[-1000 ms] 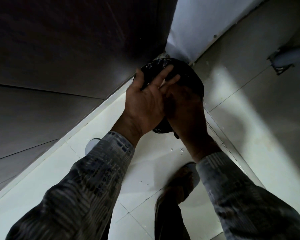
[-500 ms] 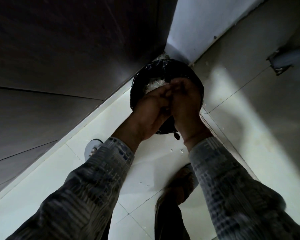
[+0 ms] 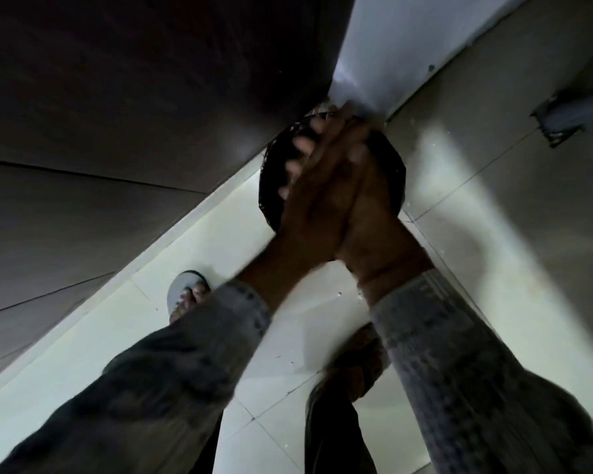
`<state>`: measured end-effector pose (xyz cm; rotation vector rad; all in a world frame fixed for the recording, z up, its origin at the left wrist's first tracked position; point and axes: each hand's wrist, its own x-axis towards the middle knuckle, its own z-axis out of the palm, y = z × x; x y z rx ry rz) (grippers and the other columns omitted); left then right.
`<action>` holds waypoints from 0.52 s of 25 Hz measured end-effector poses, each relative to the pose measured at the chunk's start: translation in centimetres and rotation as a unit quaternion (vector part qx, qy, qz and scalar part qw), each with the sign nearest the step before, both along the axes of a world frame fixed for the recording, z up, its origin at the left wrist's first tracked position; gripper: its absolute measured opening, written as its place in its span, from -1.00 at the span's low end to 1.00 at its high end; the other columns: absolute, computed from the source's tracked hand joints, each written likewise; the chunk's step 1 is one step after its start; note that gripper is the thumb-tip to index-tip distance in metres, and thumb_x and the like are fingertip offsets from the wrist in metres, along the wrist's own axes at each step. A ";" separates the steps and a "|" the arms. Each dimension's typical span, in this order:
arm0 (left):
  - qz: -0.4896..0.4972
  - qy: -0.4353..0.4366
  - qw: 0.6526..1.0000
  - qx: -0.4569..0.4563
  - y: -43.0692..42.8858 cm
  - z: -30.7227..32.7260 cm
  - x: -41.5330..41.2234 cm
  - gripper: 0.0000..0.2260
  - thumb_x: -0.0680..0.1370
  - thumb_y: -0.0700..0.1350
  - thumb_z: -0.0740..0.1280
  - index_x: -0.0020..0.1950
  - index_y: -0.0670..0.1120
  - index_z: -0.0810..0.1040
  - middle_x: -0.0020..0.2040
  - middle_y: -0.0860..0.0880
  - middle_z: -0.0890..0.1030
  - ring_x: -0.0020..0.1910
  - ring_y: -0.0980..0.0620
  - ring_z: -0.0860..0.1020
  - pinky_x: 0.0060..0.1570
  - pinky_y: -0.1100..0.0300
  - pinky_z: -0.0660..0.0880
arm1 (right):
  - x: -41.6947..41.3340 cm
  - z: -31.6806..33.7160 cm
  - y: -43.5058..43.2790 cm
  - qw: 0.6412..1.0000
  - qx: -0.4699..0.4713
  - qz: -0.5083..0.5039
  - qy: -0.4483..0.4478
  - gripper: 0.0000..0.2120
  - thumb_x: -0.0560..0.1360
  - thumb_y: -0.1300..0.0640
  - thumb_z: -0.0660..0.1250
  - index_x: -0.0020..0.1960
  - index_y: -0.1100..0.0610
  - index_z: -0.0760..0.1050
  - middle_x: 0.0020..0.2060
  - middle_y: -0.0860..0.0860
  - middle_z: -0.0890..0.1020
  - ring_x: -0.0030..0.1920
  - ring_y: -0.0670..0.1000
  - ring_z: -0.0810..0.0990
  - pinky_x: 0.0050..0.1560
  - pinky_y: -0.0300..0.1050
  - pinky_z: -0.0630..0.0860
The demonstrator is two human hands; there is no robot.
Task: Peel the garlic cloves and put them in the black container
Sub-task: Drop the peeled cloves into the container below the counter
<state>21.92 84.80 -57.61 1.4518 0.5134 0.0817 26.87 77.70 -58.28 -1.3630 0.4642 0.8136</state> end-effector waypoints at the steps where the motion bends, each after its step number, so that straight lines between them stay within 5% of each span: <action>1: -0.056 -0.004 0.994 0.088 -0.5 -1.8 -0.4 -0.38 0.67 0.28 0.11 0.55 -0.14 0.38 0.56 -0.16 0.39 0.59 -0.04 0.27 0.59 -0.15 0.15 | -0.2 1.4 0.6 0.993 0.089 -0.042 0.059 -0.55 0.77 -0.01 0.00 0.47 0.21 0.44 0.27 0.10 0.61 0.25 0.03 0.56 0.50 0.10 0.35; 4: -0.016 0.022 0.999 0.046 0.2 -5.1 -0.2 -0.64 0.73 0.02 0.12 0.39 -0.09 0.56 0.35 -0.11 0.61 0.39 0.01 0.53 0.42 -0.13 0.41 | -0.2 2.7 -0.2 0.979 0.179 -0.081 0.059 -0.38 0.70 -0.26 -0.05 0.39 0.17 0.50 0.33 0.07 0.60 0.40 0.05 0.53 0.54 0.08 0.31; 5: 0.056 0.039 0.997 -0.044 1.0 -4.6 0.1 -0.67 0.72 0.05 0.14 0.26 -0.02 0.64 0.17 -0.02 0.70 0.18 0.07 0.65 0.24 -0.05 0.55 | 0.1 2.4 -0.4 0.978 0.199 -0.059 -0.031 -0.42 0.71 -0.22 -0.04 0.40 0.12 0.52 0.39 0.05 0.57 0.45 0.01 0.49 0.54 0.03 0.30; 6: 0.106 0.094 0.982 -0.123 0.6 -3.1 0.9 -0.68 0.72 0.08 0.14 0.19 0.02 0.66 -0.01 0.07 0.71 -0.03 0.14 0.68 0.02 0.08 0.62 | -0.1 1.4 -0.7 0.978 0.078 0.032 -0.191 -0.51 0.72 -0.14 0.03 0.42 0.11 0.52 0.42 0.02 0.55 0.48 -0.05 0.45 0.54 -0.03 0.29; 7: 0.106 0.122 0.958 -0.237 -0.1 -2.3 1.1 -0.65 0.73 0.10 0.10 0.27 0.03 0.63 -0.05 0.13 0.68 -0.13 0.19 0.65 -0.09 0.18 0.63 | -0.5 -0.4 -1.0 0.941 -0.063 0.148 -0.299 -0.57 0.72 -0.06 0.12 0.45 0.13 0.49 0.46 0.00 0.50 0.50 -0.10 0.40 0.55 -0.06 0.28; 8: 0.103 0.158 0.938 -0.291 -0.9 -1.8 1.1 -0.59 0.74 0.12 0.05 0.44 0.00 0.52 0.04 0.13 0.64 -0.06 0.20 0.64 -0.04 0.21 0.63 | -0.8 -2.4 -1.3 0.896 -0.160 0.244 -0.335 -0.57 0.71 -0.03 0.15 0.49 0.14 0.45 0.49 0.00 0.47 0.52 -0.10 0.37 0.55 -0.02 0.28; 10: 0.139 0.156 0.955 -0.210 -1.7 0.5 1.1 -0.53 0.74 0.14 0.03 0.54 -0.05 0.42 0.33 0.00 0.60 0.26 0.06 0.60 0.33 0.12 0.51 | -0.4 -4.6 -1.8 0.848 -0.246 0.305 -0.357 -0.55 0.74 -0.09 0.09 0.47 0.14 0.47 0.40 0.02 0.55 0.42 -0.09 0.48 0.44 0.01 0.40; 11: 0.127 0.091 0.981 -0.117 -1.8 0.8 0.7 -0.56 0.74 0.10 0.04 0.51 -0.05 0.45 0.43 -0.06 0.55 0.40 0.01 0.52 0.45 0.06 0.42 | -0.1 -4.5 -1.6 0.885 -0.210 0.242 -0.337 -0.52 0.75 -0.12 0.05 0.41 0.18 0.50 0.29 0.03 0.61 0.30 -0.12 0.57 0.34 -0.06 0.48; 13: 0.017 -0.015 1.000 0.013 -1.6 -0.3 -0.1 -0.61 0.73 -0.03 0.08 0.50 -0.11 0.45 0.55 -0.13 0.41 0.54 0.00 0.37 0.56 -0.01 0.26 | 0.3 -1.6 -0.5 0.985 -0.036 0.101 -0.138 -0.61 0.76 -0.04 0.02 0.34 0.19 0.47 0.08 -0.02 0.61 0.03 -0.22 0.65 0.13 -0.23 0.57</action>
